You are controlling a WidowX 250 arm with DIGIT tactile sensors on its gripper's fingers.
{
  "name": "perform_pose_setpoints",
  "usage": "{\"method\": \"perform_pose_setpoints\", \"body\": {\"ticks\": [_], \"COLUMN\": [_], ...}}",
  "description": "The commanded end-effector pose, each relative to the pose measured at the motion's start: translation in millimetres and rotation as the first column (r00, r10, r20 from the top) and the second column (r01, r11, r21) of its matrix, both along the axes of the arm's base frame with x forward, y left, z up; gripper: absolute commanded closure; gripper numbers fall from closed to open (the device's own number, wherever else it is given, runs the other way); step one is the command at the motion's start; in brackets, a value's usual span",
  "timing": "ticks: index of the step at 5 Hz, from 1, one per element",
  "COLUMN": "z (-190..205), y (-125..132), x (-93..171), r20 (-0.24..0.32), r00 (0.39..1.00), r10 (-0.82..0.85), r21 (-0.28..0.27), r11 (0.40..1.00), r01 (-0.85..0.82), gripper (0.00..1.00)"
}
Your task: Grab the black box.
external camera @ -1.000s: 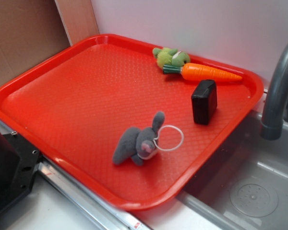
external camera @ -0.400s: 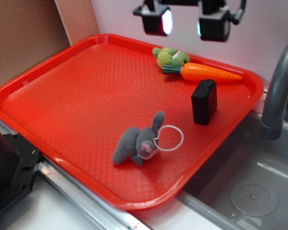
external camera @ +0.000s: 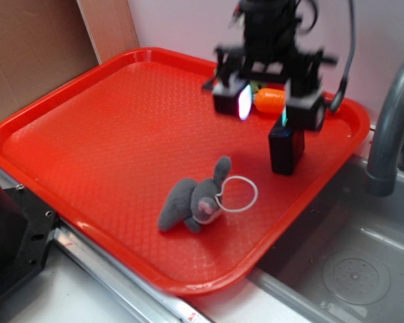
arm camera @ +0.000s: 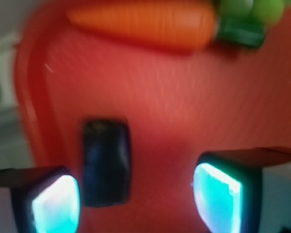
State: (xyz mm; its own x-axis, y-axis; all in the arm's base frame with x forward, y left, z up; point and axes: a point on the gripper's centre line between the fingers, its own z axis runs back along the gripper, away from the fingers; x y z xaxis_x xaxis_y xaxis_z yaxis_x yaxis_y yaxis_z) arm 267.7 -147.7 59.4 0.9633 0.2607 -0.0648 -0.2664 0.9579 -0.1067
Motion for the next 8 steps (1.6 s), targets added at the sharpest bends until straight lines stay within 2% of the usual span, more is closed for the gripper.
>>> {"method": "perform_pose_setpoints", "body": {"ticks": [1,2,3,4,5,6,7,8], "z": [-18.3,-15.3,-0.4,29.0,54.1,65.9,66.5,51.8], "y": [-12.4,-14.7,-11.7,0.8,15.5,23.9,17.7,6.7], "x": [6.9,19.8,28.9,22.2,8.2,0.3,18.3,50.1], "r20": [-0.044,-0.039,-0.012,0.058,0.091,0.136,0.168,-0.074], "r00": [0.998,0.997,0.998,0.997,0.995,0.991,0.952,0.853], "r10": [-0.041,-0.062,-0.066,-0.044,-0.028,-0.009,-0.257,-0.517], "r21": [-0.039,-0.017,-0.002,0.013,0.060,0.061,0.089,0.275], "r11": [0.998,0.998,0.998,0.999,0.998,0.998,0.966,0.811], "r01": [0.039,0.062,0.066,0.044,0.022,0.001,0.245,0.516], "gripper": [0.34,0.16,0.02,0.00,0.00,0.00,0.00,0.00]}}
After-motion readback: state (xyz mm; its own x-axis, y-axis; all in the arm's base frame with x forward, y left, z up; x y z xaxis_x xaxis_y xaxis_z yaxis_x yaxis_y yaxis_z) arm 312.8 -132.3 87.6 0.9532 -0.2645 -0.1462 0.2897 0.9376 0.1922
